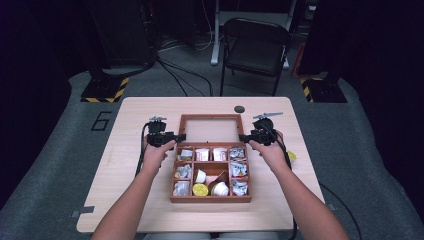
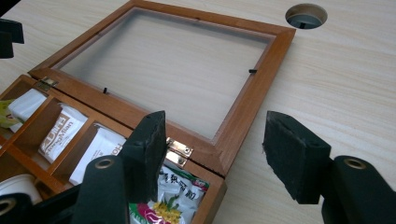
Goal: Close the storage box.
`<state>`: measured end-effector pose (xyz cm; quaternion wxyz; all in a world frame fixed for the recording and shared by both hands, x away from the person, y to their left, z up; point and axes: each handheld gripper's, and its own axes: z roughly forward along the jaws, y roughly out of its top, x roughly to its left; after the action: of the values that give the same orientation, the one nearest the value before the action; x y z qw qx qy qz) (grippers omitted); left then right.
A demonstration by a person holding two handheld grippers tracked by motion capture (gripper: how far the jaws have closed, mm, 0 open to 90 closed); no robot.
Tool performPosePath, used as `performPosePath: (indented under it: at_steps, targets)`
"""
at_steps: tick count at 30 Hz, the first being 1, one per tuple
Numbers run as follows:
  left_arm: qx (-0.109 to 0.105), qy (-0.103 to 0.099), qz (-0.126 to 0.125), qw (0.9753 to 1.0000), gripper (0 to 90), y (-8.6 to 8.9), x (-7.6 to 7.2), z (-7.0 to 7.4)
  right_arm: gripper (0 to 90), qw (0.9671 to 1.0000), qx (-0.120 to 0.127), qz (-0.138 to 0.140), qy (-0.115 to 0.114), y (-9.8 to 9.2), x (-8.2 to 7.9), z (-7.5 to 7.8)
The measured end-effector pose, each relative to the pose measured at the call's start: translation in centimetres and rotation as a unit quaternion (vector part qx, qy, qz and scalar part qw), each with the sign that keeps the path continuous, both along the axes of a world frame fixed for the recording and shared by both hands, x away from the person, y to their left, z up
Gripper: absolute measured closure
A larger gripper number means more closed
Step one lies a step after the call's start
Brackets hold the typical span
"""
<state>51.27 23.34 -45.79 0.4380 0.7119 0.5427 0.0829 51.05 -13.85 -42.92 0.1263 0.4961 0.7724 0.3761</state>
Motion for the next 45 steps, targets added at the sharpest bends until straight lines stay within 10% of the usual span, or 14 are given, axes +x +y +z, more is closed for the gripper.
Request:
performPosePath:
  at_steps: [45]
  targets:
    - [-0.023, 0.053, 0.015, 0.9982, 34.4, -0.7, 2.1, -3.5, 38.5, 0.9976, 0.027, -0.029, 0.058, 1.2, 3.1, -4.4]
